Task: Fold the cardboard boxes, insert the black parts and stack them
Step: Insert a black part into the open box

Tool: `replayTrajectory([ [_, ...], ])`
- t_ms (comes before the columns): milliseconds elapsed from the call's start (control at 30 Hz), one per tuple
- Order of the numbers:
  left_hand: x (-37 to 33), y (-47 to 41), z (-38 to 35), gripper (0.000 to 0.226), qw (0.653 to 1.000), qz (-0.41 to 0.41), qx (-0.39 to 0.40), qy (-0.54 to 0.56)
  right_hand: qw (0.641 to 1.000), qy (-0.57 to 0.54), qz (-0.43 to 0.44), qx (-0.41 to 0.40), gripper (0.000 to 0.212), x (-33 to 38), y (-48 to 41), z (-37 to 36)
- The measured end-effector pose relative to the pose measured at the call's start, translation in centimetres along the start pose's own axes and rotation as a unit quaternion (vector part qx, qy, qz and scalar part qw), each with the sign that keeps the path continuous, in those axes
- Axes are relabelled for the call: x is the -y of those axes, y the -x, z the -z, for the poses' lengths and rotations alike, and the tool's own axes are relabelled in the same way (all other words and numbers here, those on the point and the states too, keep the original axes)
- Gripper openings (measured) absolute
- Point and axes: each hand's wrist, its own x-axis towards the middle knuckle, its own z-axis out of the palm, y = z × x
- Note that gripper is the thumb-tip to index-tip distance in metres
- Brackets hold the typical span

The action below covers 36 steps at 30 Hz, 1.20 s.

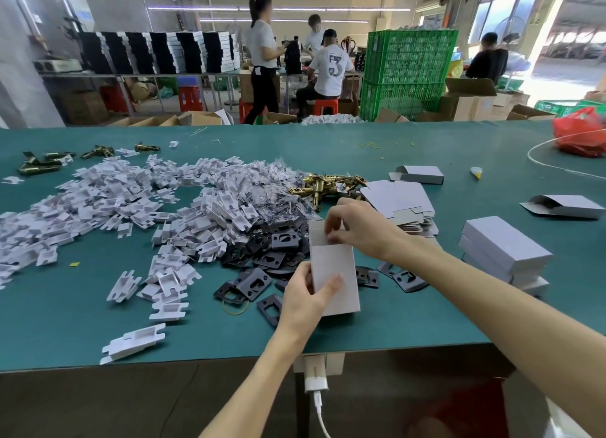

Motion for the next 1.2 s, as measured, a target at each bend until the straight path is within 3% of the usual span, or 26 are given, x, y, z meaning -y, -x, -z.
replayTrajectory([
  [100,0.1,-0.1,-0.1,0.036,1.000,0.002,-0.011,-0.005,0.996,-0.030,-0.017,-0.078,0.005,-0.6,0.4,-0.1],
  [200,0.2,-0.2,-0.1,0.033,1.000,0.008,-0.024,0.011,0.980,-0.081,-0.117,-0.137,0.019,-1.6,0.6,-0.9],
  [333,0.3,-0.2,-0.1,0.029,0.999,0.010,-0.036,0.025,0.974,-0.056,-0.219,0.006,0.028,-3.5,2.3,-4.6],
  [400,0.4,-0.3,-0.1,0.028,0.999,0.008,-0.039,0.022,0.975,-0.002,-0.215,0.063,0.037,-3.7,3.4,-6.4],
  [700,0.4,-0.3,-0.2,0.027,0.999,0.002,-0.041,0.015,0.980,0.051,-0.193,0.026,0.022,-2.9,3.6,-7.1],
  [933,0.3,-0.3,-0.3,0.028,0.999,0.001,-0.040,0.016,0.984,-0.041,-0.170,-0.038,0.016,-2.1,4.4,-5.8],
  [1200,0.3,-0.1,-0.2,0.032,0.999,0.000,-0.033,0.011,0.954,-0.175,-0.174,-0.172,0.010,-1.0,3.1,-1.8],
])
